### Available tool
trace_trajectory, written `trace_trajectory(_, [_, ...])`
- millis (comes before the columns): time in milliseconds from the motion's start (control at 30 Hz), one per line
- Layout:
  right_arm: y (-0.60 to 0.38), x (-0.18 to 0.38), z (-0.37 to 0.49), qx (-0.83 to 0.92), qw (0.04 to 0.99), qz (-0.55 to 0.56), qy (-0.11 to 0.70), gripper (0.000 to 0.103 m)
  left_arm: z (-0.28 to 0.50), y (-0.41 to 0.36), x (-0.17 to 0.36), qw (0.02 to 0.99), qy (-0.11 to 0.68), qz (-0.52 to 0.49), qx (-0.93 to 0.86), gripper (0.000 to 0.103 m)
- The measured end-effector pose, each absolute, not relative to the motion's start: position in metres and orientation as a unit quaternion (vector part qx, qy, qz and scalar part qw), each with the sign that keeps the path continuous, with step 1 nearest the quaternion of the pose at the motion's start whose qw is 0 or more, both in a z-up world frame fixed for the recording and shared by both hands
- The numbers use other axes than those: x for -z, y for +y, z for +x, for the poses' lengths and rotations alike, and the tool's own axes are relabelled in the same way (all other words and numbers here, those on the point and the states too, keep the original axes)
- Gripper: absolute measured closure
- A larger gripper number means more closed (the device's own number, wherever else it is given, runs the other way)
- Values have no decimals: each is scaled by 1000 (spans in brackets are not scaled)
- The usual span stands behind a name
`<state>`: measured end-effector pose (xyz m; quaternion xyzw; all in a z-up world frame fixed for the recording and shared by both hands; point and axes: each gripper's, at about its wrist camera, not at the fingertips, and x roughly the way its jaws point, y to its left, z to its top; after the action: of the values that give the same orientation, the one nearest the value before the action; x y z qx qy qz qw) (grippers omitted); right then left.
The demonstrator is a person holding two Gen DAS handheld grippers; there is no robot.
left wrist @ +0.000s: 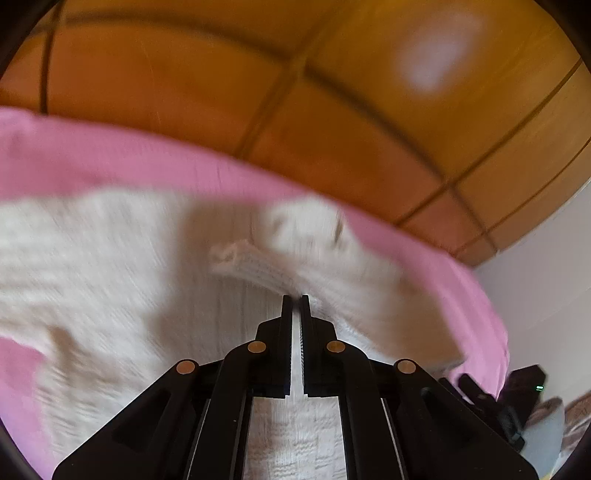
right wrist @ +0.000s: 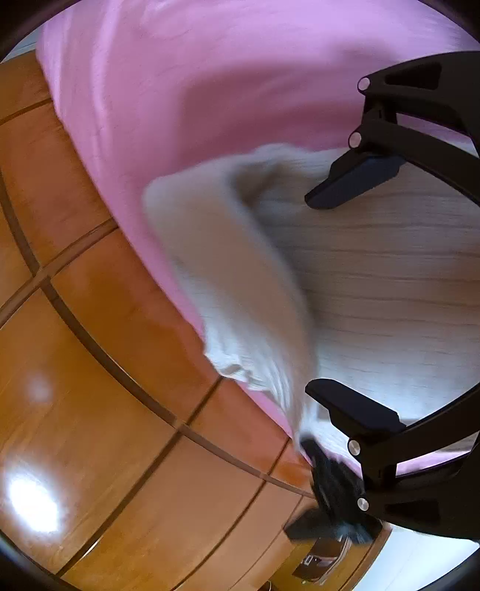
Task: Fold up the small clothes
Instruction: 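Grasp the sweater side edge with the left gripper and fold it inward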
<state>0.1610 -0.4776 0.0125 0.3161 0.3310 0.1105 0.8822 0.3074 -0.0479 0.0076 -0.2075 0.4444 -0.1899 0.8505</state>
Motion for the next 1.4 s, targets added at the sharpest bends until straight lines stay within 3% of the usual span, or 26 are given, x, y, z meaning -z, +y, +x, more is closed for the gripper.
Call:
trace_trajectory(133, [-488, -8, 176, -74, 887, 328, 318, 8, 312, -24, -18, 871, 429, -184, 152, 103])
trace_trajectory(300, [-483, -1, 156, -92, 889, 305, 328, 6, 318, -17, 23, 849, 484, -174, 123, 103])
trace_trajectory(367, [-478, -1, 145, -101, 892, 285, 337, 6, 313, -11, 34, 830, 498, -215, 134, 103])
trace_trajectory(433, [-477, -3, 134, -106, 895, 270, 339, 6, 311, -5, 40, 822, 494, -248, 137, 80])
trace_trajectory(467, [-478, -3, 130, -105, 897, 264, 340, 6, 308, -4, 43, 820, 491, -261, 138, 37])
trace_trajectory(500, [-478, -4, 128, -104, 897, 262, 340, 5, 305, -1, 45, 820, 483, -278, 132, 19])
trace_trajectory(633, [-485, -7, 120, -96, 896, 273, 336, 5, 307, -8, 44, 810, 480, -295, 164, 30])
trace_trajectory(667, [-487, -9, 119, -93, 897, 275, 334, 5, 308, -13, 43, 814, 480, -285, 162, 43])
trace_trajectory(700, [-489, -11, 118, -90, 897, 276, 332, 6, 313, -23, 42, 820, 483, -261, 159, 69])
trace_trajectory(733, [-492, -15, 118, -85, 900, 276, 326, 6, 317, -31, 43, 821, 490, -244, 162, 81])
trace_trajectory(767, [-495, -20, 119, -79, 904, 274, 318, 6, 319, -36, 45, 820, 499, -229, 164, 99])
trace_trajectory(933, [-500, -44, 135, -73, 916, 265, 294, 6, 312, -35, 24, 853, 459, -198, 148, 100])
trace_trajectory(1067, [-489, -49, 162, -81, 916, 248, 306, 14, 310, -12, 11, 870, 435, -194, 126, 100])
trace_trajectory(1300, [-453, -9, 209, -38, 898, 197, 392, 16, 315, -24, 44, 861, 476, -151, 96, 99])
trace_trajectory(1400, [-432, -2, 208, -7, 918, 119, 379, 13, 307, -19, 56, 865, 483, -125, 53, 98])
